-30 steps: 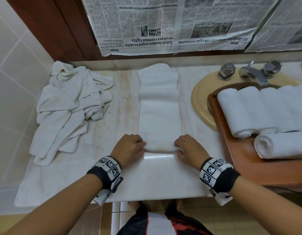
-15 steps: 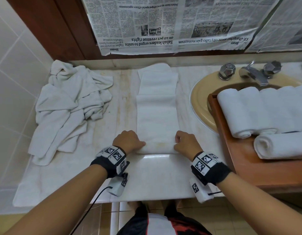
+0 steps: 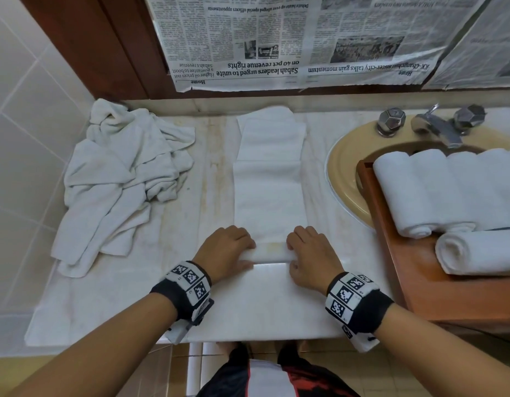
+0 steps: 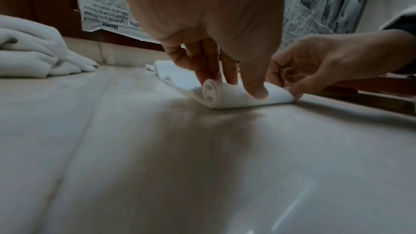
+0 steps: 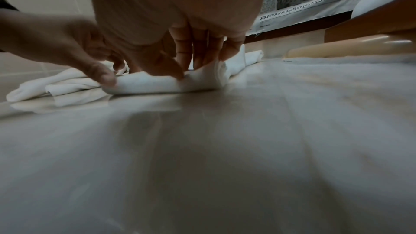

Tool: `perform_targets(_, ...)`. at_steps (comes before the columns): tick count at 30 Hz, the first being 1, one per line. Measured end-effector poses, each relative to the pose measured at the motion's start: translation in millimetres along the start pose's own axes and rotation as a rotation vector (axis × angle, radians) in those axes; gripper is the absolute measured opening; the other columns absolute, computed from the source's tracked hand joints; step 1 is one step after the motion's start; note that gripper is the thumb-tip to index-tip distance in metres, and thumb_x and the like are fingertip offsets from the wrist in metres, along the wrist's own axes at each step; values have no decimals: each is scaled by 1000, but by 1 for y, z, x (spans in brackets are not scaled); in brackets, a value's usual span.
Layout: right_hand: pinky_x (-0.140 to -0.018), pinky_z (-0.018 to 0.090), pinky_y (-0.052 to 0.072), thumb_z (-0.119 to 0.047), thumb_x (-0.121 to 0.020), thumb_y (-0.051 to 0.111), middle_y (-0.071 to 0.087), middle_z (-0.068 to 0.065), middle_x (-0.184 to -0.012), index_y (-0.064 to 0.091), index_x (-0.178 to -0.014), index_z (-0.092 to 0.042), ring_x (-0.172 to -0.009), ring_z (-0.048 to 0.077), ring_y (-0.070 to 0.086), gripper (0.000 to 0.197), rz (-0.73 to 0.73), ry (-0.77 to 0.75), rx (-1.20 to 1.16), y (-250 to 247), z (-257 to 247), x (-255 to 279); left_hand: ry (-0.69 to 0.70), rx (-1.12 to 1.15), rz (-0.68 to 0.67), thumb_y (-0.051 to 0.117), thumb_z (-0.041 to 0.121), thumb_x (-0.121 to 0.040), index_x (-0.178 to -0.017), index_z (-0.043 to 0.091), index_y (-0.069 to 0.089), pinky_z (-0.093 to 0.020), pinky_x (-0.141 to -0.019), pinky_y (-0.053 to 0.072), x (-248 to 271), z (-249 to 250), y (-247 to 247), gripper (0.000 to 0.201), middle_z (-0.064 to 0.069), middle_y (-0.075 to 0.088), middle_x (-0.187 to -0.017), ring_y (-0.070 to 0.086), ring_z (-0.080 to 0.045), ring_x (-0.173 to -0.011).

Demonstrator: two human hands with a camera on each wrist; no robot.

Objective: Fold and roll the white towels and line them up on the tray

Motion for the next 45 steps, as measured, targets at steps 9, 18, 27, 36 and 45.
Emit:
perform_targets(9, -69, 26, 39, -7, -76, 66, 59, -3, -84, 61, -86, -15, -78, 17, 54, 14, -121, 204, -424, -8, 26, -13, -266, 168, -81, 54, 39, -89, -105, 18, 73, -26, -76, 42, -8, -22, -6, 32, 1, 68, -98, 62, -18, -91)
perform_targets(18, -73, 29, 36, -7, -78, 71, 50, -1, -90, 60, -84, -13, -89, 18, 44, 13, 92, 340, -359, -6, 33, -31, -298, 131, 87, 72, 6, -78, -95, 18, 69, -34, -74, 48, -26, -21, -11, 21, 0, 56, -102, 55, -19, -90)
perform_targets(27, -68, 36, 40, -25, -56, 70, 53, 0, -85, 57, -84, -15, -77, 24, 51, 33, 94, 49, 82, 4, -11, -18, -123, 2, 15, 88, 24, -53, -88, 13, 67, -30, -57, 47, -17, 1, 2, 42, 1, 62, -87, 61, -21, -73)
perform_targets(36, -75, 36, 34, -2, -65, 63, 59, 4, -89, 61, -97, -9, -81, 28, 55, 32, -52, -8, 5, -2, -7, -30, -157, -10, 75, 69, 17, -63, -87, 10, 71, -31, -60, 48, -14, -11, -10, 25, -3, 68, -81, 65, -26, -66)
perform_targets(45, -75, 27, 46, -7, -83, 60, 61, -1, -88, 63, -92, -21, -82, 18, 57, 17, -291, 152, -486, -10, -2, -23, -351, 128, -187, 56, 25, -96, -126, 25, 64, -24, -91, 36, -1, -32, -11, 32, 3, 63, -125, 55, -18, -117)
Point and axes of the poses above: each hand's wrist, its own x-axis away from the middle knuckle, its own y-axis out of the palm, z = x × y, the point moved 6 cm from there along -x, towards the middle knuckle
